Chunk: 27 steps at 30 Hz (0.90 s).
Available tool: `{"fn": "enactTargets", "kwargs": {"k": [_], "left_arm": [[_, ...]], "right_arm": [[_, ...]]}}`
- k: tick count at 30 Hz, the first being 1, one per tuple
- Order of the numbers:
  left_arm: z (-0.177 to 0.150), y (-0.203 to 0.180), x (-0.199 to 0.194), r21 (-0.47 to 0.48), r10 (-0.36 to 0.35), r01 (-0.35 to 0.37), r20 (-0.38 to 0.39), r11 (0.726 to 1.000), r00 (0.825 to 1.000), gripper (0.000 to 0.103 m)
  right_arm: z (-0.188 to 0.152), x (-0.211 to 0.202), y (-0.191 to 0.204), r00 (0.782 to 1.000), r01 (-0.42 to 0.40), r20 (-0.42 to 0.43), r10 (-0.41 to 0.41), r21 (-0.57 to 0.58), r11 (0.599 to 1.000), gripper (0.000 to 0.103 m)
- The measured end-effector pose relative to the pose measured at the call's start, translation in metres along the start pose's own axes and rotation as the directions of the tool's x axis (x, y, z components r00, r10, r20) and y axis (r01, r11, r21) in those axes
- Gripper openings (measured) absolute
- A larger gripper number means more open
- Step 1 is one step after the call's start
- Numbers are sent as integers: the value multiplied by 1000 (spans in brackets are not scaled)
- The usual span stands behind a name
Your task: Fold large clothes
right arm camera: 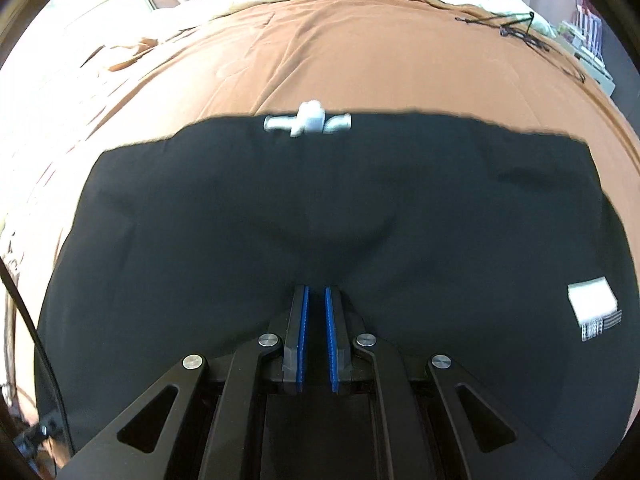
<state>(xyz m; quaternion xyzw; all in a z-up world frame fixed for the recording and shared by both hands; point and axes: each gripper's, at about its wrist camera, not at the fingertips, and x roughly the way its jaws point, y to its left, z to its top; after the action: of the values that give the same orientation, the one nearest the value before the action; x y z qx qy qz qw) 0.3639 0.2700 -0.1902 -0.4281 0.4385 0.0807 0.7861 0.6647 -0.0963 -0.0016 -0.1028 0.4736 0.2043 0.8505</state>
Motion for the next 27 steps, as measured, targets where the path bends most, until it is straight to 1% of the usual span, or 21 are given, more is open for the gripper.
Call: {"fn": "enactTargets", "kwargs": {"k": [2,3,4,7,9,11,14,18,22,25,27], "left_arm": [[-1,2,-1,-9,-8,8,1,1000,1000,28],[0,3,-1,-12,-12,12,0,1000,1000,28],[0,3,0,-13,-15,15,-1,1000,1000,28],[1,5,-1,-19,-32,32,-9,999,999,28],[2,8,-2,-30,-48,47,-13,998,999,28],[3,8,-6,-41,-66,66,-11,997,998,28],[2,6,-16,-56,-99,98,-1,994,995,28],[5,5,-21,-87,-128,126,-8,988,992,28],[11,-4,-26,-85,-138,136,-15,987,990,28],[13,-8,-33,-86,-146,144,-7,986,989,28],[15,-9,-36,-90,-147,146,-8,985,989,28]], "right_arm": [[10,8,4,1000,27,6,-27,-12,1000,5],[15,14,5,999,44,5,-44,5,999,5],[22,21,6,999,45,-2,-45,13,999,5],[32,31,3,999,25,-23,-25,33,999,5],[38,25,-10,999,14,-39,-12,32,999,5],[41,15,-16,1000,2,-31,-1,36,999,5],[33,-6,-23,999,-48,8,48,40,998,5],[7,-39,-29,993,-110,38,109,30,994,5],[-22,-57,-28,982,-184,44,183,19,983,5],[-41,-64,-31,973,-228,44,226,30,973,6],[-54,-69,-25,966,-255,38,254,42,966,6]]}}
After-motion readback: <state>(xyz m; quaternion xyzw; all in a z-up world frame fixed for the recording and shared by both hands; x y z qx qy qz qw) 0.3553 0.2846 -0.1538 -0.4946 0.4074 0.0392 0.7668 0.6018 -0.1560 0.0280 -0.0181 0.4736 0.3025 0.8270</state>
